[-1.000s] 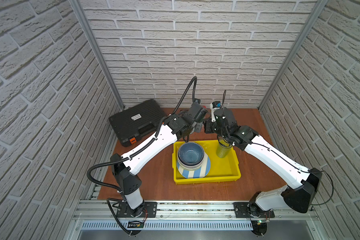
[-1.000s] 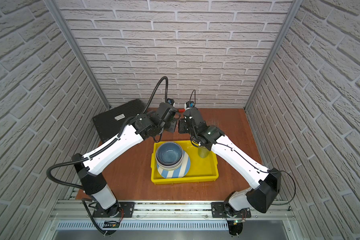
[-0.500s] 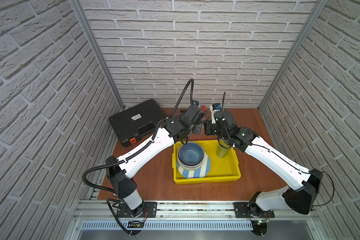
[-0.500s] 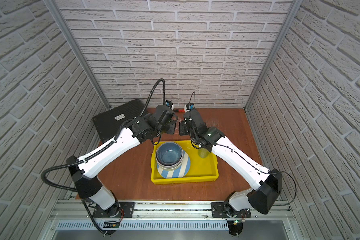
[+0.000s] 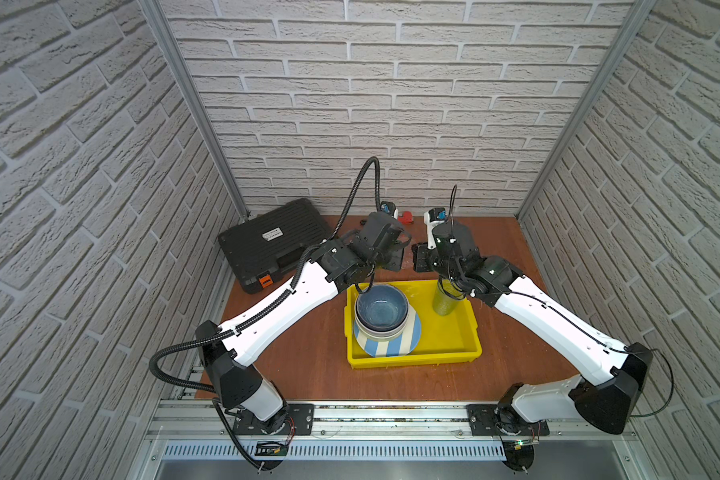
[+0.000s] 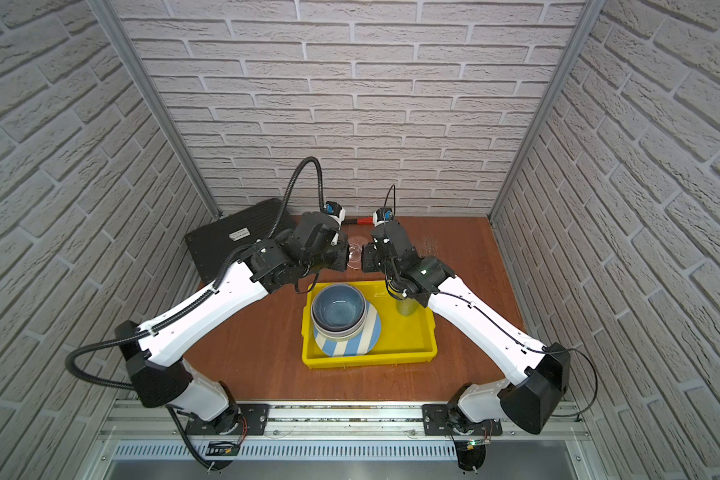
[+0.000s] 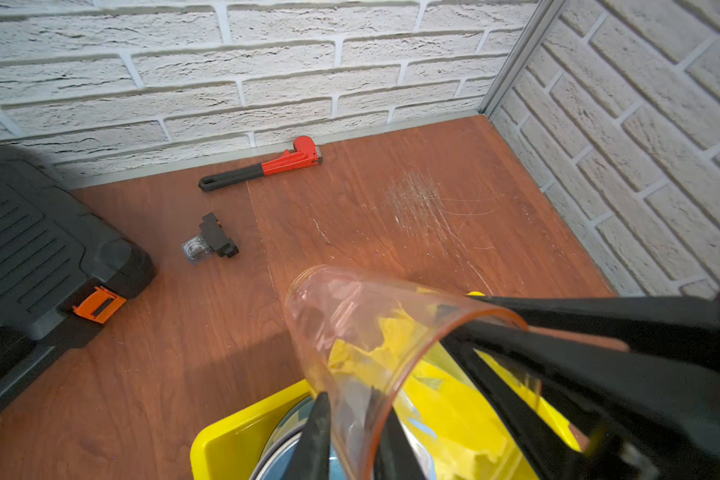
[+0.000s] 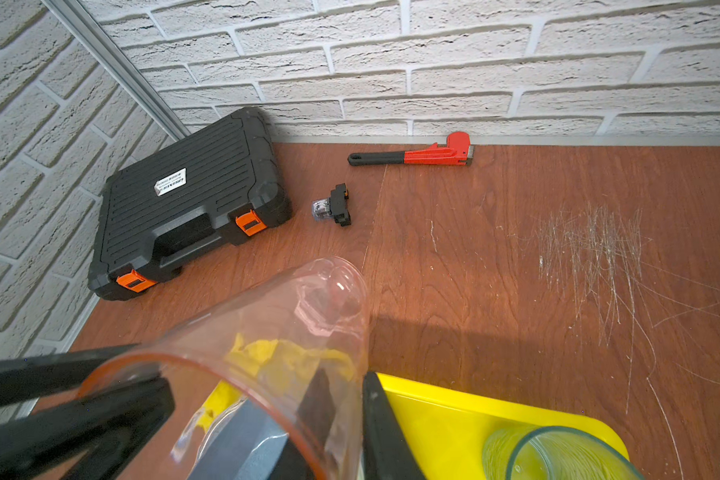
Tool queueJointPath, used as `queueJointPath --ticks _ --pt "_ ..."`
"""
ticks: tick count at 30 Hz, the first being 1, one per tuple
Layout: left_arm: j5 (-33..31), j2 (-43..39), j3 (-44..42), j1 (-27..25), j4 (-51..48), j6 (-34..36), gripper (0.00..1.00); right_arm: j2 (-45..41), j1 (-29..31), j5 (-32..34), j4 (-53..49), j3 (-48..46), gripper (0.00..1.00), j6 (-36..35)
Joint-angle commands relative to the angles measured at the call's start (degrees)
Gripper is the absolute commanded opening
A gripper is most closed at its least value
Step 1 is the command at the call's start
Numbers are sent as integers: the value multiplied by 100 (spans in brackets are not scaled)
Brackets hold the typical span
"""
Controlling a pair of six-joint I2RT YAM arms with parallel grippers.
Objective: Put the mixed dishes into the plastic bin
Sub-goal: 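Grip the pink cup with the right gripper while the left gripper opens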
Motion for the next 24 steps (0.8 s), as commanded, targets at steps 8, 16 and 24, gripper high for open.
queueJointPath --ticks 8,16,24 --pt "527 -360 -198 -39 541 -33 22 -309 -54 -63 273 -29 6 71" --pt "1162 -653 -549 96 791 -161 23 -541 -61 -38 10 -54 6 -31" --pt "3011 -1133 -1315 620 1708 -464 35 -676 -72 -205 -473 51 6 -354"
